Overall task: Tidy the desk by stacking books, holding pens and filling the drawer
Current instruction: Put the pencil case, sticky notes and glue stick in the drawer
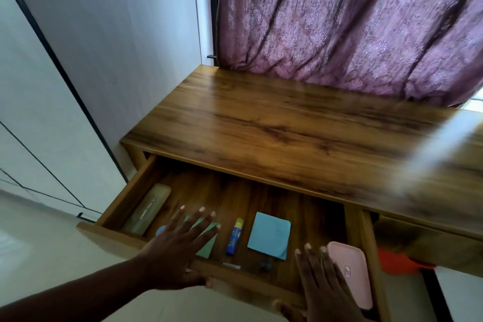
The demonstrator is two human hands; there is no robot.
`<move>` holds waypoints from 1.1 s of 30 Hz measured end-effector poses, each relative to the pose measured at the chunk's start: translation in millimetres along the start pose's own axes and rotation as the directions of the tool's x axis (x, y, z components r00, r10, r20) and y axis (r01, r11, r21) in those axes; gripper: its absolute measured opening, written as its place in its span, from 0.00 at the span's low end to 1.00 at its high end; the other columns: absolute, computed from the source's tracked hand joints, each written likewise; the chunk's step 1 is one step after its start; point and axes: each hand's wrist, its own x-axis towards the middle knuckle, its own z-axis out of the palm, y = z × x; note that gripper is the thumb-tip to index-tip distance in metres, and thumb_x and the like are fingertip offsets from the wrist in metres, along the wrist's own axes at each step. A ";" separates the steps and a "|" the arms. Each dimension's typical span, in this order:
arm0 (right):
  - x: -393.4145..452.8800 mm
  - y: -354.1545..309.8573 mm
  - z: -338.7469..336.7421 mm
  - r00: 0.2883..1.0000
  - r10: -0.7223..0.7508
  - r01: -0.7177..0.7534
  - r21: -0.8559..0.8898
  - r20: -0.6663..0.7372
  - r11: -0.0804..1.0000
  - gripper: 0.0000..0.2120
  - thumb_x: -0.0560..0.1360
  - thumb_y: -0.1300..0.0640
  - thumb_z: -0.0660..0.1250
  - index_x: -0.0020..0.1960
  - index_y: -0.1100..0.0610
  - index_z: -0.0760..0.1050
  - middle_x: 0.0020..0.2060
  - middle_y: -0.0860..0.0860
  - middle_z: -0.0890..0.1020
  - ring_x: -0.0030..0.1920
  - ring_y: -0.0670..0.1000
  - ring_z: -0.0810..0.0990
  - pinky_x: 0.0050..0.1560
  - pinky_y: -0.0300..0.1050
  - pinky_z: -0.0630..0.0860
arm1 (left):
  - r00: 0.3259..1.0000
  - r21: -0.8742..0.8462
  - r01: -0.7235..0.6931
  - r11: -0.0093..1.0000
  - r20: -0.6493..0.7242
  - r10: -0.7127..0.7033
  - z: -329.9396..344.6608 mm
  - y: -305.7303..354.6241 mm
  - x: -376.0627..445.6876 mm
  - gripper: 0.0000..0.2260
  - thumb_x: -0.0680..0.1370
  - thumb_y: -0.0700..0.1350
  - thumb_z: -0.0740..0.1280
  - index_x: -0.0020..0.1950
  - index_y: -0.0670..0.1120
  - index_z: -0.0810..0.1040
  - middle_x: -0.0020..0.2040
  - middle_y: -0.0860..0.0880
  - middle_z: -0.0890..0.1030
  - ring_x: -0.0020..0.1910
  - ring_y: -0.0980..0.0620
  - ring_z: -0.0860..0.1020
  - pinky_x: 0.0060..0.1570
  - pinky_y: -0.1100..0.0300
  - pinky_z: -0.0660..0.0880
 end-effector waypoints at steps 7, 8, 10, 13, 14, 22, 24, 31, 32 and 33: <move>24.8 6.6 -16.2 0.991 0.127 -0.128 0.010 0.044 0.992 0.49 0.65 0.21 0.52 0.71 0.55 0.65 0.71 0.57 0.66 0.74 0.57 0.54 0.70 0.47 0.42 | 0.995 -0.002 0.103 0.995 -0.017 -0.103 -10.4 -7.3 28.0 0.45 0.69 0.78 0.51 0.76 0.47 0.62 0.76 0.44 0.62 0.76 0.43 0.54 0.67 0.38 0.54; 30.7 8.5 -19.5 0.990 0.137 -0.137 0.002 0.041 0.991 0.48 0.65 0.21 0.52 0.71 0.56 0.66 0.71 0.58 0.67 0.72 0.58 0.58 0.70 0.48 0.43 | 0.992 -0.013 0.122 0.992 -0.020 -0.123 -12.3 -9.0 33.1 0.46 0.69 0.78 0.52 0.76 0.47 0.62 0.76 0.44 0.62 0.76 0.43 0.54 0.67 0.38 0.54; 42.3 13.8 -24.2 0.991 0.136 -0.135 -0.022 0.019 0.991 0.48 0.66 0.22 0.53 0.72 0.56 0.66 0.72 0.58 0.66 0.72 0.61 0.58 0.70 0.50 0.43 | 0.988 -0.017 0.145 0.989 -0.043 -0.146 -15.2 -14.2 45.1 0.48 0.68 0.78 0.52 0.76 0.45 0.62 0.77 0.43 0.61 0.76 0.43 0.55 0.68 0.38 0.55; 61.1 23.4 -27.5 0.989 0.133 -0.137 -0.070 -0.062 0.988 0.48 0.66 0.22 0.52 0.74 0.54 0.62 0.74 0.56 0.60 0.75 0.60 0.52 0.71 0.54 0.45 | 0.978 -0.027 0.183 0.983 -0.101 -0.184 -16.7 -24.7 66.3 0.49 0.67 0.78 0.52 0.75 0.43 0.62 0.76 0.42 0.61 0.76 0.42 0.56 0.67 0.36 0.57; 67.4 26.5 -28.0 0.987 0.137 -0.144 -0.084 -0.089 0.986 0.48 0.66 0.22 0.52 0.74 0.53 0.61 0.75 0.57 0.60 0.75 0.61 0.52 0.72 0.56 0.47 | 0.973 -0.028 0.189 0.982 -0.128 -0.191 -16.0 -28.0 73.9 0.50 0.67 0.78 0.52 0.75 0.42 0.62 0.76 0.41 0.61 0.76 0.41 0.56 0.67 0.36 0.57; 114.4 46.8 -34.0 0.969 0.195 -0.222 -0.189 -0.149 0.957 0.48 0.67 0.23 0.51 0.75 0.55 0.60 0.74 0.60 0.61 0.74 0.64 0.57 0.71 0.67 0.53 | 0.919 -0.011 0.147 0.989 -0.368 -0.140 -12.3 -53.9 126.8 0.49 0.68 0.77 0.54 0.77 0.43 0.56 0.77 0.41 0.60 0.76 0.41 0.58 0.71 0.37 0.55; 127.9 50.8 -32.8 0.965 0.228 -0.251 -0.196 -0.133 0.948 0.47 0.68 0.23 0.50 0.74 0.56 0.62 0.72 0.60 0.65 0.72 0.65 0.61 0.70 0.66 0.56 | 0.895 0.007 0.105 0.994 -0.437 -0.091 -9.2 -62.7 141.2 0.46 0.69 0.75 0.55 0.76 0.43 0.59 0.76 0.41 0.62 0.75 0.42 0.60 0.71 0.38 0.55; 143.6 53.7 -19.8 0.933 0.270 -0.315 -0.177 -0.239 0.932 0.36 0.73 0.33 0.54 0.70 0.56 0.67 0.67 0.63 0.71 0.66 0.68 0.69 0.66 0.65 0.62 | 0.795 0.016 0.034 0.999 -0.606 -0.017 0.9 -71.4 169.9 0.32 0.75 0.68 0.56 0.67 0.46 0.76 0.67 0.45 0.76 0.66 0.43 0.74 0.66 0.43 0.65; 144.0 54.9 -16.7 0.926 0.256 -0.313 -0.188 -0.277 0.931 0.34 0.73 0.34 0.55 0.70 0.56 0.68 0.67 0.64 0.71 0.66 0.68 0.69 0.66 0.66 0.62 | 0.775 0.004 0.030 1.000 -0.632 -0.021 2.0 -70.8 171.2 0.31 0.75 0.67 0.58 0.66 0.46 0.76 0.67 0.45 0.76 0.66 0.43 0.75 0.65 0.44 0.67; 144.5 56.1 -13.8 0.920 0.247 -0.315 -0.199 -0.303 0.928 0.33 0.74 0.35 0.56 0.70 0.57 0.68 0.67 0.64 0.71 0.66 0.68 0.68 0.66 0.66 0.63 | 0.751 -0.006 0.025 1.000 -0.660 -0.023 3.3 -70.5 172.4 0.30 0.75 0.66 0.60 0.66 0.46 0.77 0.67 0.46 0.77 0.65 0.43 0.75 0.64 0.46 0.68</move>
